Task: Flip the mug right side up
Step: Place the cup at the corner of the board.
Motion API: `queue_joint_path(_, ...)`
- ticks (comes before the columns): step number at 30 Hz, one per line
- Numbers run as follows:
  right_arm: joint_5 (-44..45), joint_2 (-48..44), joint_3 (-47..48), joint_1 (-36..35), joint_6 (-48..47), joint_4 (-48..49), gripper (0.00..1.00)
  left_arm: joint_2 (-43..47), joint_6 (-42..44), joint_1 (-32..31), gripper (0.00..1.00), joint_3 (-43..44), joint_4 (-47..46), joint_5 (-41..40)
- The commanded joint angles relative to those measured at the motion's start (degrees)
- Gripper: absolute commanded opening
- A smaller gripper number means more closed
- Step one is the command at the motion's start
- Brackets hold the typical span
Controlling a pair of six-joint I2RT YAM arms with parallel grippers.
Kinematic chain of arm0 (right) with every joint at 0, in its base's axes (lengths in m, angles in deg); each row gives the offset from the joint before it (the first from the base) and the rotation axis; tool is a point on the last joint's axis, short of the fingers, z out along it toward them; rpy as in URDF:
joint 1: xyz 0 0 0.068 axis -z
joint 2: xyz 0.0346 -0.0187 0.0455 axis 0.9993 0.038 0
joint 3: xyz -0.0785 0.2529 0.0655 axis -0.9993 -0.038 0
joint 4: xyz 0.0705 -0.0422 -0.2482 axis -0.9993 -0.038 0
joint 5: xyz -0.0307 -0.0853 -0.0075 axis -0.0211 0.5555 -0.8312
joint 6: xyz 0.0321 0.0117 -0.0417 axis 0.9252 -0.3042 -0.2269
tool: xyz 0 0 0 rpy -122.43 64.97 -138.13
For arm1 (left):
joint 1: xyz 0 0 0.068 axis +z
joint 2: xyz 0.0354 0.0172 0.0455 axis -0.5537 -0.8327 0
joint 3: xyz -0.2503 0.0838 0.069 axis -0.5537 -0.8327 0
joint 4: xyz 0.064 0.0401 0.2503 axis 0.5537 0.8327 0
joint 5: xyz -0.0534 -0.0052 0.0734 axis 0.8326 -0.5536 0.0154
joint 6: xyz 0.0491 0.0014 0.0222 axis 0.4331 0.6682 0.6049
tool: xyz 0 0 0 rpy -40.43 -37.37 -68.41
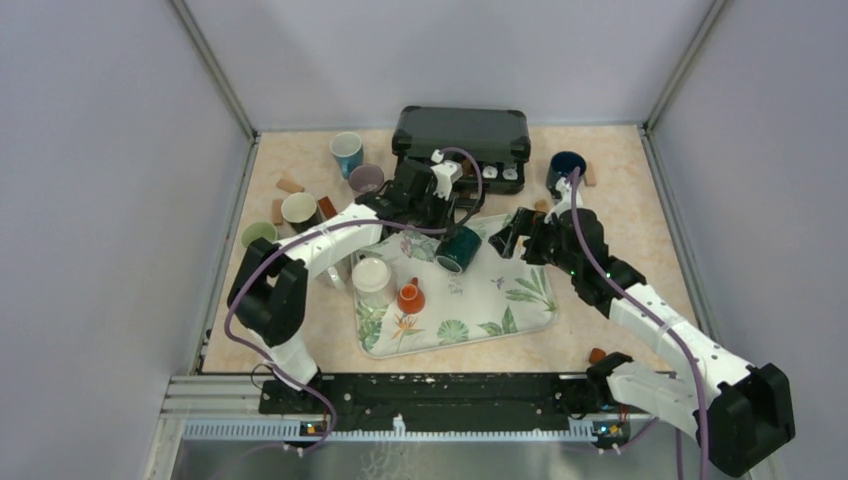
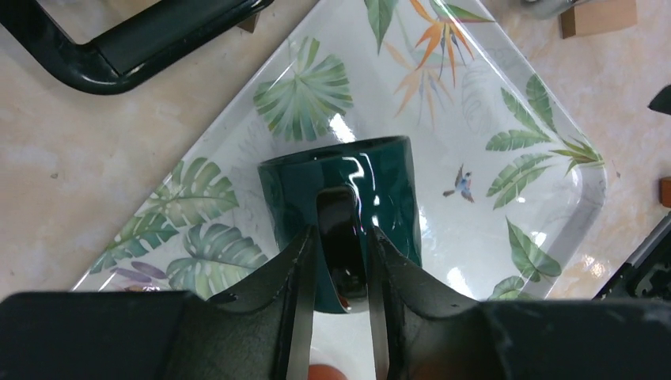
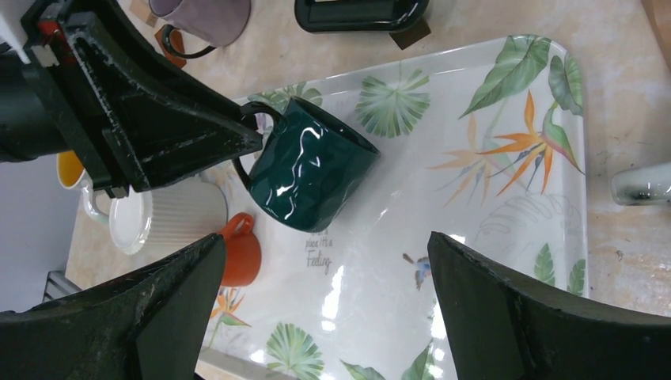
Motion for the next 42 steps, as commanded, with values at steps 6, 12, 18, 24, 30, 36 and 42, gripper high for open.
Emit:
queue_joint_path(6,0.4,-2.4,-0.4,0.5,-1.3,0.1,0.99,-6.8,0.2,-0.2,0.37,9.9,7.7,-1.7)
queue_joint_path(12,0.3,-2.8,-0.6,0.4,-1.4,0.1,0.99,-9.3,1.1,-0.2,0.38,13.7,10.4,-2.1)
queue_joint_path(18,0.2,-2.9,-0.8,0.4,-1.4,0.2,0.99,-11.0,2.0,-0.2,0.41,16.2,12.3,-2.4)
queue_joint_path(24,0.2,-2.9,-0.9,0.4,-1.5,0.2,0.99,-11.6,2.4,-0.1,0.4,17.0,12.5,-2.0)
queue_joint_path(30,0.1,-3.0,-0.8,0.4,-1.6,0.0,0.99,-12.3,2.4,0.0,0.4,18.0,12.5,-1.1)
queue_joint_path(36,0.4,-3.5,-0.6,0.4,-1.8,-0.4,0.99,-12.4,2.4,0.3,0.41,18.1,12.2,0.0)
queue_joint_path(42,0.4,-3.8,-0.5,0.4,-1.8,-0.7,0.99,-12.3,2.4,0.5,0.36,18.1,12.0,0.8)
